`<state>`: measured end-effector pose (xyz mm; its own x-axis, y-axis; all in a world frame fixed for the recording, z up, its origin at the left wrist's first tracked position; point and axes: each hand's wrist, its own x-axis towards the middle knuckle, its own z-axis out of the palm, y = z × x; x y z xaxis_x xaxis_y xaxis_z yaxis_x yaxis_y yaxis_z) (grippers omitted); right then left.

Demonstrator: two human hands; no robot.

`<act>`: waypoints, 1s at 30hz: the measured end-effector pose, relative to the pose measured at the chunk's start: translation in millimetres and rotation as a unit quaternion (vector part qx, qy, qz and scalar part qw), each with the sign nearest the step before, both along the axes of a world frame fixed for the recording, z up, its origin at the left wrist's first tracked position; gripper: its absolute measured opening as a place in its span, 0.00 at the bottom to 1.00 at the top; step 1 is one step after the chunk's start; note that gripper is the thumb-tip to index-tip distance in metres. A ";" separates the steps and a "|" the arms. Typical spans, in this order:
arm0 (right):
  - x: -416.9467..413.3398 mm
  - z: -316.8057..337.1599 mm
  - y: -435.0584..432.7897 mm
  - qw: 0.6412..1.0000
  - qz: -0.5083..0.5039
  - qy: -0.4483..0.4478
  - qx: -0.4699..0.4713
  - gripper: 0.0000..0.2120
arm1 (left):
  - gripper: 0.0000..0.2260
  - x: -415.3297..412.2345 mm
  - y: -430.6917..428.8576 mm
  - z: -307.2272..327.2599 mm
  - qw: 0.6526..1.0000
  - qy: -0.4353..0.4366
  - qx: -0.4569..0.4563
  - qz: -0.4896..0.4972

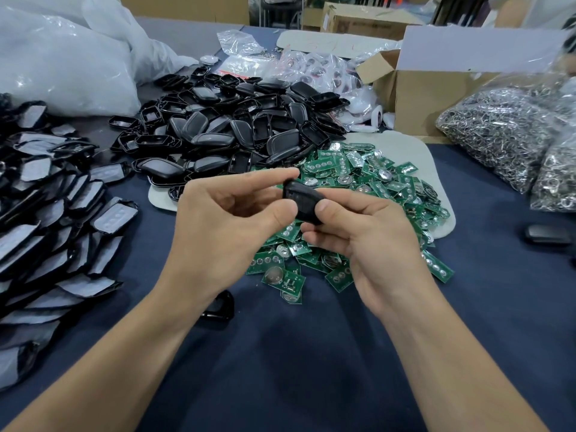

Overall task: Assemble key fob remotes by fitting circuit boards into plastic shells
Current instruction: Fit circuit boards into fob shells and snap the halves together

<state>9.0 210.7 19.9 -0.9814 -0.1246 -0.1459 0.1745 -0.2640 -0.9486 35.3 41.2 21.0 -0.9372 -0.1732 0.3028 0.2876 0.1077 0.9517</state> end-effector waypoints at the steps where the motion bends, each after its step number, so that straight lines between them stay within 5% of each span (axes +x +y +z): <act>1: -0.3 -0.5 0.4 1.000 0.009 -0.005 0.000 0.07 | 0.16 -0.1 -0.5 -0.4 1.000 0.001 -0.002 -0.002; 13: 0.1 -2.9 0.9 0.987 0.145 -0.067 -0.036 0.13 | 0.15 -1.1 3.0 2.2 0.998 0.054 0.015 -0.035; 24: -1.5 -5.2 1.3 0.997 -0.045 0.064 0.016 0.08 | 0.12 -3.8 1.2 -3.2 0.997 0.015 -0.040 0.056; 30: -0.9 -7.1 1.6 0.992 -0.031 0.115 0.039 0.11 | 0.10 -5.3 0.0 -3.8 0.998 0.009 -0.020 0.055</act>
<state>8.1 212.3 12.8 -0.9953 -0.0609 0.0756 -0.0627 -0.1914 -0.9795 30.0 41.2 17.2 -0.9075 -0.2626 0.3280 0.2884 0.1784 0.9408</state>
